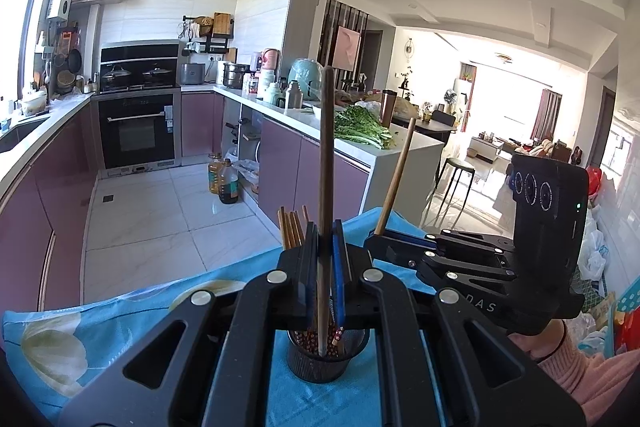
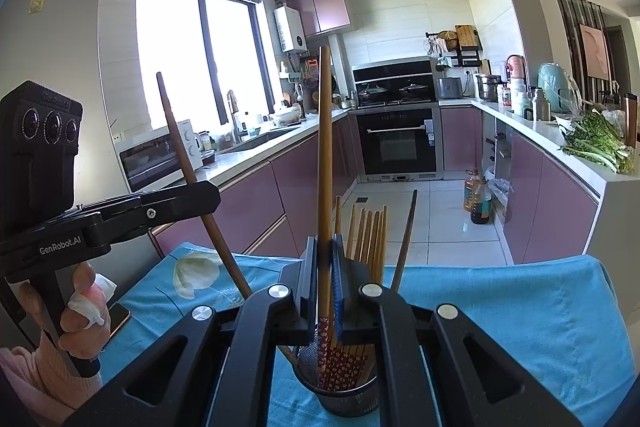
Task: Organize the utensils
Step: 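Lower the left tool's chopstick into the mesh cup while the right tool inserts its own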
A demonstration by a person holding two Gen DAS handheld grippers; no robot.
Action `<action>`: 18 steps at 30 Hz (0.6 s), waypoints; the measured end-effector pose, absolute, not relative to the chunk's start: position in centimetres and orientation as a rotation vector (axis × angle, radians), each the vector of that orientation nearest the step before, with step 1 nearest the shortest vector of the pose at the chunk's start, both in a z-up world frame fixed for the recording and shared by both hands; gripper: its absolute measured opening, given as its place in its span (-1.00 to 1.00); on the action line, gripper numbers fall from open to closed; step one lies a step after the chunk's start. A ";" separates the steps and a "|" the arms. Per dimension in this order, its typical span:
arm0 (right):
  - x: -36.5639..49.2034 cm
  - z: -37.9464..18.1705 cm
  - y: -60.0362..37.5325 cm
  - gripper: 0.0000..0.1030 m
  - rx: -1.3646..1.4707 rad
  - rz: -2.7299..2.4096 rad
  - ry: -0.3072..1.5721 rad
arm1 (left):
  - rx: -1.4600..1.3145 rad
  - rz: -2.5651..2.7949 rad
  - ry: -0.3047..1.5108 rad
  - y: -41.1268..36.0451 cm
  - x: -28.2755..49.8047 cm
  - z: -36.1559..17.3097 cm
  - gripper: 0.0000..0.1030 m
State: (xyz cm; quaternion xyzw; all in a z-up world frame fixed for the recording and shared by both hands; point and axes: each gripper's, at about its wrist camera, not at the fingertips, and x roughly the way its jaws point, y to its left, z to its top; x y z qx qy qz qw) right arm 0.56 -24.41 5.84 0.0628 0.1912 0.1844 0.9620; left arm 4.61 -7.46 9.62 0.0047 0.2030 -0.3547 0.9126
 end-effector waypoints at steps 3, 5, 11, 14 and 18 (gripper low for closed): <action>0.9 5.6 -24.4 -0.89 0.135 0.373 0.396 | 0.010 -0.731 0.422 -7.8 4.9 9.4 -0.85; 1.0 5.3 -24.2 -0.89 0.139 0.370 0.403 | 0.011 -0.729 0.429 -8.1 5.1 9.1 -0.85; 1.5 4.5 -24.3 -0.89 0.139 0.369 0.438 | 0.042 -0.718 0.461 -8.7 5.5 8.1 -0.85; 1.7 3.7 -24.1 -0.89 0.135 0.369 0.465 | 0.068 -0.708 0.483 -9.3 5.5 7.4 -0.85; 2.0 2.6 -23.8 -0.89 0.131 0.372 0.510 | 0.102 -0.716 0.522 -10.3 5.6 6.3 -0.85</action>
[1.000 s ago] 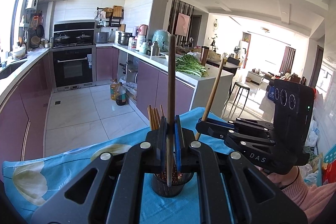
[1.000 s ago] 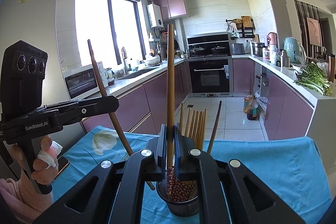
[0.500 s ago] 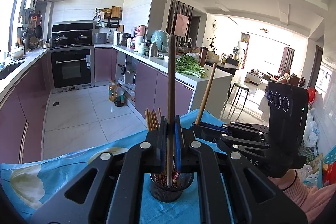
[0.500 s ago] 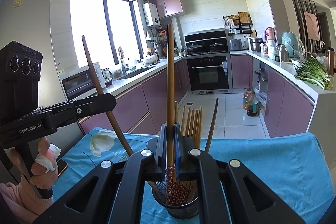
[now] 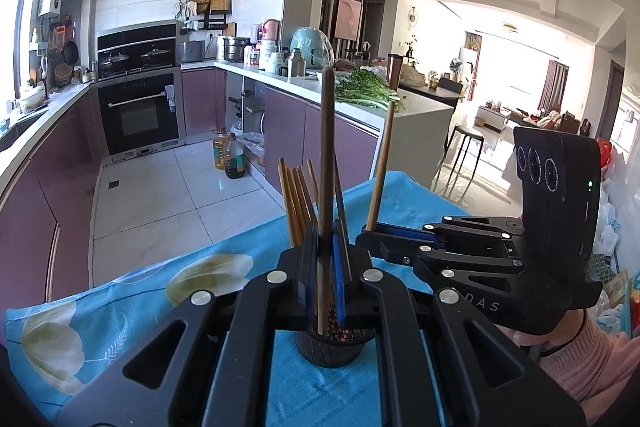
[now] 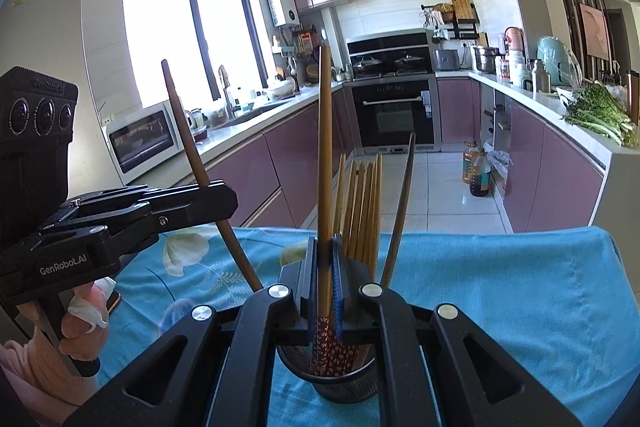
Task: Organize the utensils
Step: 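Lower the left tool's chopstick into the mesh cup while the right tool inserts its own, then open both tools and pull them back from the mesh cup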
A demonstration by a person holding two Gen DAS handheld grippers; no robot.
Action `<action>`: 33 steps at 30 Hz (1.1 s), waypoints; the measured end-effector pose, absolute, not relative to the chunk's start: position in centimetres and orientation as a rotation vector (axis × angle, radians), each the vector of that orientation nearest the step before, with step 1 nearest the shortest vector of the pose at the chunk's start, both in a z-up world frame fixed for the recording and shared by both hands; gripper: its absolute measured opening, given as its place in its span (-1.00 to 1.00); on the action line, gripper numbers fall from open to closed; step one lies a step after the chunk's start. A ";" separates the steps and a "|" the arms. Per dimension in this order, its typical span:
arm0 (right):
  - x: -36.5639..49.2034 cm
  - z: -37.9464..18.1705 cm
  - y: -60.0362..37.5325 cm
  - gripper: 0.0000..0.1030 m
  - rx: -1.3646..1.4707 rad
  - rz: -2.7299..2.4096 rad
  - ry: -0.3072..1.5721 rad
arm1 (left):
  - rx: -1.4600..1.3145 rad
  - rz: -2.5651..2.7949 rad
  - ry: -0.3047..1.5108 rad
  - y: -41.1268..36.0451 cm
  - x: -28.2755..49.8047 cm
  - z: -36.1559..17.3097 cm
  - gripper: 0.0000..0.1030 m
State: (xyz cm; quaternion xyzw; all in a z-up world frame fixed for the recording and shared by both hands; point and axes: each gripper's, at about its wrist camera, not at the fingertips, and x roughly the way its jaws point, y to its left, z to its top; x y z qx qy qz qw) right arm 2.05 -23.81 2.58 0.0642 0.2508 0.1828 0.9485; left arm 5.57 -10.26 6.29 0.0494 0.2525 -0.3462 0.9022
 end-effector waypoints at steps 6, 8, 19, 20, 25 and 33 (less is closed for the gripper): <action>2.7 0.9 -23.3 -0.89 0.119 0.375 0.582 | 0.153 -0.757 0.619 -10.8 6.5 4.2 -0.85; 3.0 0.5 -23.2 -0.89 0.120 0.374 0.598 | 0.169 -0.758 0.643 -11.0 6.8 3.5 -0.84; 4.1 0.1 -23.3 -0.85 0.142 0.351 0.615 | 0.168 -0.739 0.717 -11.9 9.8 1.2 -0.81; 4.2 0.0 -23.3 -0.85 0.147 0.347 0.617 | 0.168 -0.736 0.721 -12.1 10.1 0.9 -0.81; 4.3 -0.2 -23.9 -0.81 0.164 0.341 0.620 | 0.148 -0.731 0.731 -11.7 10.2 -0.2 -0.54; 1.7 -0.1 -23.0 -0.07 0.129 0.337 0.564 | 0.059 -0.642 0.632 -7.8 8.0 0.0 -0.03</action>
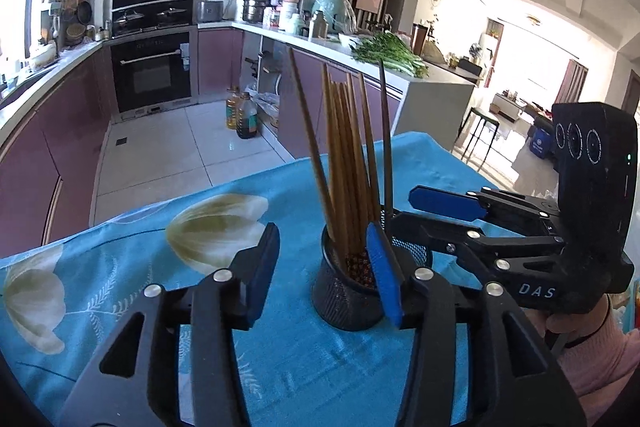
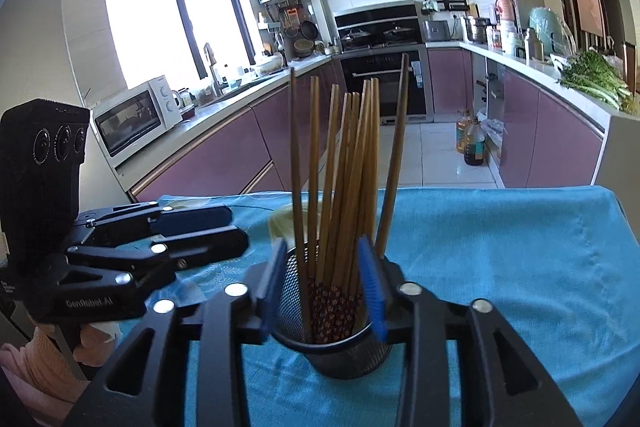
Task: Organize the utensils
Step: 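Open both tools and pull them back from the mesh cup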
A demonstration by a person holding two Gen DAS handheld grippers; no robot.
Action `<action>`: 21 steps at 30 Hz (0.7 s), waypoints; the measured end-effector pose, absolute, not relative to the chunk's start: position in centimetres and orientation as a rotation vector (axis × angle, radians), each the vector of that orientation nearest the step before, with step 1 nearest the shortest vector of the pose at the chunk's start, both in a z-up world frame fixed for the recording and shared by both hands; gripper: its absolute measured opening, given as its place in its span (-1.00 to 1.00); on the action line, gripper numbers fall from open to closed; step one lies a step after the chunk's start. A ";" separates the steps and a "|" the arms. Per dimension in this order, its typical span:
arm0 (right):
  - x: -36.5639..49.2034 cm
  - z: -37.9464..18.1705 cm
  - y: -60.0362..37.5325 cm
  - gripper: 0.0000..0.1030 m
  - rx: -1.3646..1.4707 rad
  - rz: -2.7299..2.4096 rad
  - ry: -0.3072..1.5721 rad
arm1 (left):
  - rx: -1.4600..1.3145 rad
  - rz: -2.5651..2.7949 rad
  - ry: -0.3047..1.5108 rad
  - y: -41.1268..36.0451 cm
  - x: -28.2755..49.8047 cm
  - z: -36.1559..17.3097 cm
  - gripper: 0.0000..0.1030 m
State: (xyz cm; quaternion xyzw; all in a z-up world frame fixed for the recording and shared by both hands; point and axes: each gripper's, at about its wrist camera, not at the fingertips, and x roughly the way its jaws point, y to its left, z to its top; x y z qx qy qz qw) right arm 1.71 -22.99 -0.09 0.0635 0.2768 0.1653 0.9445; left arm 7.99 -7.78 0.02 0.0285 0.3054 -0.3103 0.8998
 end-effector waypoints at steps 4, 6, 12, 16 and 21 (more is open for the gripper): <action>0.1 -0.2 -21.8 0.47 0.087 0.319 0.523 | 0.023 -0.533 0.540 -4.8 5.8 0.4 0.52; -0.5 -0.4 -21.3 0.68 0.071 0.300 0.499 | 0.019 -0.470 0.500 -3.5 4.6 0.6 0.79; -2.4 -0.9 -20.7 0.88 0.062 0.252 0.423 | 0.001 -0.361 0.419 -0.6 2.0 0.7 0.89; -3.2 -0.9 -20.2 0.88 0.049 0.224 0.374 | 0.001 -0.292 0.357 0.5 0.2 0.9 0.89; -4.4 -0.6 -19.8 0.88 0.042 0.210 0.313 | -0.002 -0.243 0.315 1.3 -1.6 0.7 0.89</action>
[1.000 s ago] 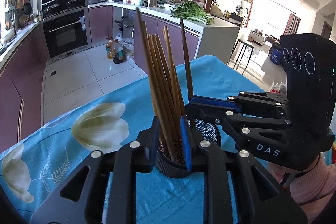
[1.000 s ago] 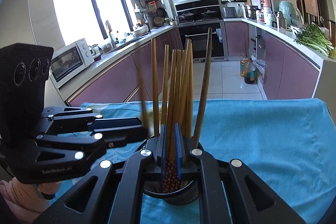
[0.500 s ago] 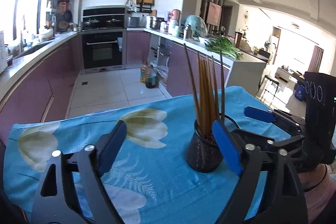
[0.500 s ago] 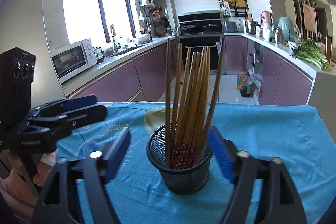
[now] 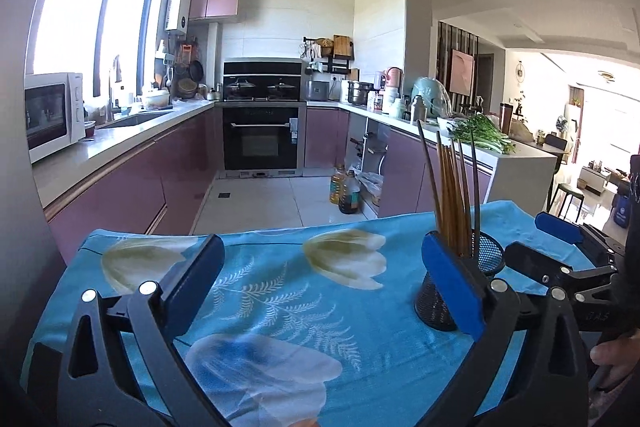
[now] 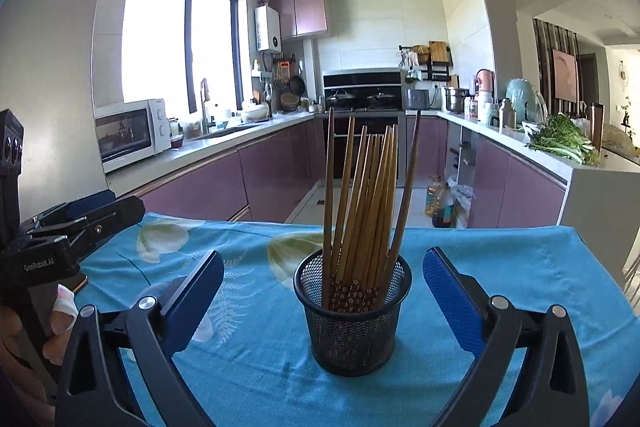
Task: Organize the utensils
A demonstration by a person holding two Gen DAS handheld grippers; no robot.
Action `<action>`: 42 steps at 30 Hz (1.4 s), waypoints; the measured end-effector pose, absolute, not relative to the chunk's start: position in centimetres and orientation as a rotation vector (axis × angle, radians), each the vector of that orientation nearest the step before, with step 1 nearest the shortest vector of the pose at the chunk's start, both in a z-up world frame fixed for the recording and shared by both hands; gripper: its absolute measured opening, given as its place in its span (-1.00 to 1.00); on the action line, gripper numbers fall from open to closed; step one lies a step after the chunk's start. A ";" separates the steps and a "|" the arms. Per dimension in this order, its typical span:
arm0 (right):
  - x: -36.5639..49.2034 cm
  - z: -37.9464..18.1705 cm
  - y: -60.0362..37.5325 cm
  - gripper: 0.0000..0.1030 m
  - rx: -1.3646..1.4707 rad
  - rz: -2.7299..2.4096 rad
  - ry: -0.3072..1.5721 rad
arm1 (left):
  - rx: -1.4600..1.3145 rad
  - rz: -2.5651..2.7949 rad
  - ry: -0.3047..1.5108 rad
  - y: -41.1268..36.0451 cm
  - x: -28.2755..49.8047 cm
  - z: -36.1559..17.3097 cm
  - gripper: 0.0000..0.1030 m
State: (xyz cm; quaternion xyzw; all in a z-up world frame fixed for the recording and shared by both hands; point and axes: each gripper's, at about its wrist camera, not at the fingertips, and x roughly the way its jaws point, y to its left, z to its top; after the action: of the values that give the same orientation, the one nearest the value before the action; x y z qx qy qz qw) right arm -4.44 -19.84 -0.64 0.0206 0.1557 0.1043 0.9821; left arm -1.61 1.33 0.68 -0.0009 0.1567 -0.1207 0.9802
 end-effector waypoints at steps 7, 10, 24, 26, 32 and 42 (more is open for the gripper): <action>-5.4 -0.5 -19.1 0.88 0.026 0.173 0.260 | 0.009 -0.165 0.258 1.8 -3.3 0.9 0.89; -5.7 -0.5 -19.2 0.88 0.027 0.162 0.243 | 0.010 -0.138 0.241 2.0 -3.7 1.0 0.89; -5.8 -0.6 -19.2 0.88 0.026 0.127 0.223 | 0.002 -0.075 0.206 2.0 -5.1 1.4 0.89; -5.8 -0.6 -19.2 0.88 0.027 0.129 0.222 | 0.000 -0.062 0.205 2.1 -5.2 1.3 0.89; -5.8 -0.6 -19.1 0.88 0.030 0.123 0.217 | -0.010 -0.037 0.198 2.4 -5.3 1.6 0.89; -5.7 -0.6 -19.1 0.88 0.032 0.126 0.217 | -0.007 -0.039 0.198 2.4 -5.5 1.8 0.89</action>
State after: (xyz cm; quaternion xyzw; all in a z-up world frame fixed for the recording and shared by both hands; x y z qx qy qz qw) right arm -5.70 -19.09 -0.57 0.0160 0.1083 0.0629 0.9920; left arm -5.46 2.37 1.80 -0.0035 0.0990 -0.0193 0.9949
